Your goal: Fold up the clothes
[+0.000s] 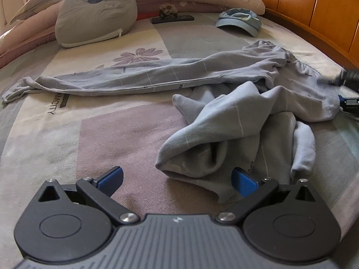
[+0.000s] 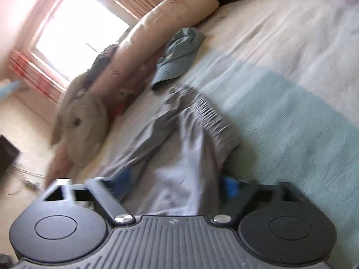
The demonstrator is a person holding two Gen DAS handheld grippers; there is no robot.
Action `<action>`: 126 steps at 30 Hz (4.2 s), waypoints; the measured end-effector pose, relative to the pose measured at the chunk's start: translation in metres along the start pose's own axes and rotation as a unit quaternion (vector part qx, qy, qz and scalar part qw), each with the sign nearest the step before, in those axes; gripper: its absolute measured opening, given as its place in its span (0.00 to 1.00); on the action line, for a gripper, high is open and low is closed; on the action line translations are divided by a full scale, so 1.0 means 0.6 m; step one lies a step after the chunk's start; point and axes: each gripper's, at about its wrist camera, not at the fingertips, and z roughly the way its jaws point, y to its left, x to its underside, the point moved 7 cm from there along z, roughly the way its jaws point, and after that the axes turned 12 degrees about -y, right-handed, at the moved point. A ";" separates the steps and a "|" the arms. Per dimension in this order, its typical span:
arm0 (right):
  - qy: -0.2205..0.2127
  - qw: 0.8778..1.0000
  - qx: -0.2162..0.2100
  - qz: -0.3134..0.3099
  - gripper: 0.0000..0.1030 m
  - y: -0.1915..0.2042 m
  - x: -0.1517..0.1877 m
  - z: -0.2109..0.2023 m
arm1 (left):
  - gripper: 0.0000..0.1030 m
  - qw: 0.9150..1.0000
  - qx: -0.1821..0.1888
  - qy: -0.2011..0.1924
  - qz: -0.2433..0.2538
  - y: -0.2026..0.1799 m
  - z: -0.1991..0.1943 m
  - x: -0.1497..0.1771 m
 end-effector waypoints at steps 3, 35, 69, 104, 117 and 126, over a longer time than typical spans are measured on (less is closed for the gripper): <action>0.003 1.000 0.017 -0.007 0.06 -0.010 0.006 -0.019 | 0.99 1.000 -0.002 -0.004 0.012 -0.002 -0.006 -0.003; 0.022 0.973 0.023 -0.229 0.51 0.115 -0.025 -0.117 | 0.99 0.996 0.019 -0.049 0.070 0.024 -0.023 -0.087; 0.276 0.698 -0.162 -0.641 0.50 0.281 0.075 0.274 | 0.99 0.962 0.222 -0.037 0.154 -0.062 0.193 -0.160; 0.121 0.805 -0.014 -0.580 0.08 0.275 -0.054 0.426 | 0.99 0.977 0.166 -0.064 0.114 0.011 0.203 -0.194; 0.196 0.773 -0.193 -0.571 0.30 0.391 0.103 0.324 | 0.99 0.993 0.063 -0.061 0.078 0.134 0.220 -0.213; 0.242 0.718 -0.209 -0.619 0.05 0.411 0.208 0.323 | 0.99 0.996 0.050 -0.060 0.043 0.174 0.220 -0.217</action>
